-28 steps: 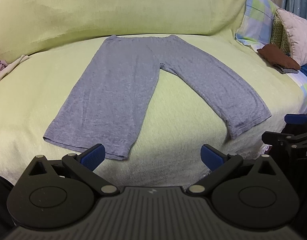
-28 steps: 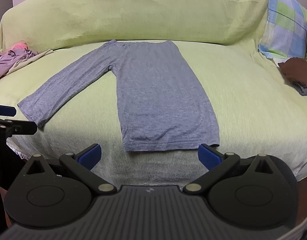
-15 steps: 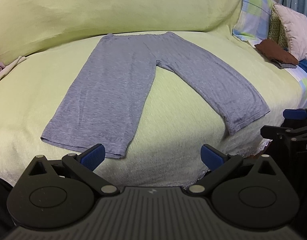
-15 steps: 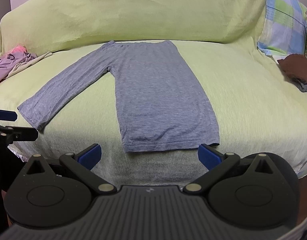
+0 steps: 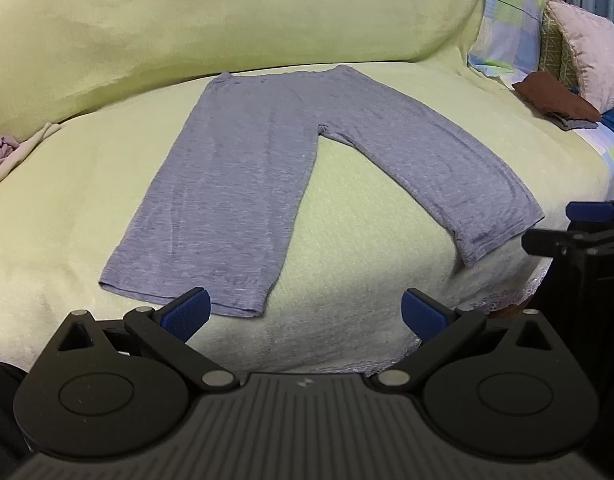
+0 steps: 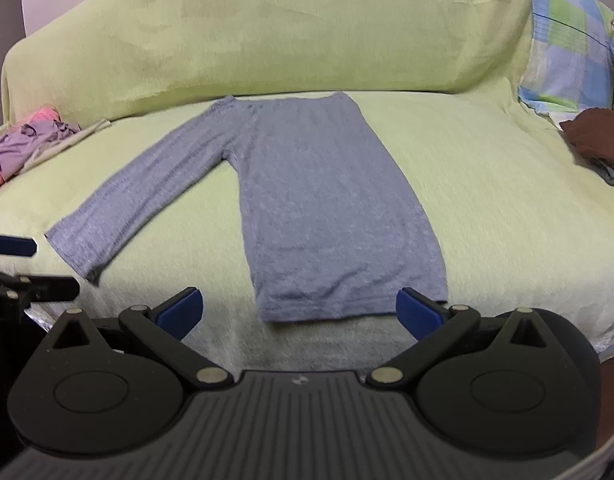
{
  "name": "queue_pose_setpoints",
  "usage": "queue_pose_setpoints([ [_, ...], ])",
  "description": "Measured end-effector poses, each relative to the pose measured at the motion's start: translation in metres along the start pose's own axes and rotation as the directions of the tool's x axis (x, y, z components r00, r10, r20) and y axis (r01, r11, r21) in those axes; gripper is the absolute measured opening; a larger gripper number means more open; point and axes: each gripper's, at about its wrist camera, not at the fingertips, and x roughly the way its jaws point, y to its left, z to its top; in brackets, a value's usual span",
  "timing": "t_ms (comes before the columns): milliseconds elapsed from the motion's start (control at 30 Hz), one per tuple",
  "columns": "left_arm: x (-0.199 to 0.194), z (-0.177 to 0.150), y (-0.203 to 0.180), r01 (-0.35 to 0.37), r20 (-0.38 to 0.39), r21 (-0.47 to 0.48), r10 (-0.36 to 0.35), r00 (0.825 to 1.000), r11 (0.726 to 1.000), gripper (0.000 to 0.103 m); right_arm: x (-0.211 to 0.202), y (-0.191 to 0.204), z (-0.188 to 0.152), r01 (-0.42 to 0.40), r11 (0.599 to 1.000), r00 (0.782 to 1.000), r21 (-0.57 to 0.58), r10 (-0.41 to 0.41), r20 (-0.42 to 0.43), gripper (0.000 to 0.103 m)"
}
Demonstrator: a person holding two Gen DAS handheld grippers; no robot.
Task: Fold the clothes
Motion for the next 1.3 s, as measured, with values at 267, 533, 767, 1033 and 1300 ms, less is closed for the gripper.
queue_pose_setpoints([
  [267, -0.011, -0.001, 0.017, -0.019, 0.02, -0.029, 0.02, 1.0, 0.999, 0.102, 0.006, 0.015, 0.012, -0.021, 0.999, 1.0, -0.04, 0.022, 0.017, 0.102],
  [533, 0.015, 0.02, 0.053, 0.061, 0.058, -0.001, -0.061, 0.996, 0.998, 0.102, 0.022, 0.026, 0.025, -0.035, 0.998, 0.999, -0.043, 0.034, -0.005, 0.102],
  [767, 0.077, 0.082, 0.131, 0.135, 0.141, 0.143, -0.155, 0.978, 0.981, 0.102, 0.098, 0.064, 0.07, -0.079, 0.969, 0.997, -0.234, 0.075, -0.024, 0.102],
  [1033, 0.102, 0.158, 0.198, 0.221, 0.047, 0.373, -0.256, 0.966, 0.901, 0.102, 0.161, 0.132, 0.128, -0.135, 0.914, 0.985, -0.382, 0.082, -0.152, 0.102],
  [1300, 0.052, 0.248, 0.246, 0.279, -0.042, 0.748, -0.377, 0.925, 0.602, 0.102, 0.082, 0.209, 0.226, 0.106, 0.938, 0.973, -0.329, -0.166, -0.16, 0.102],
])
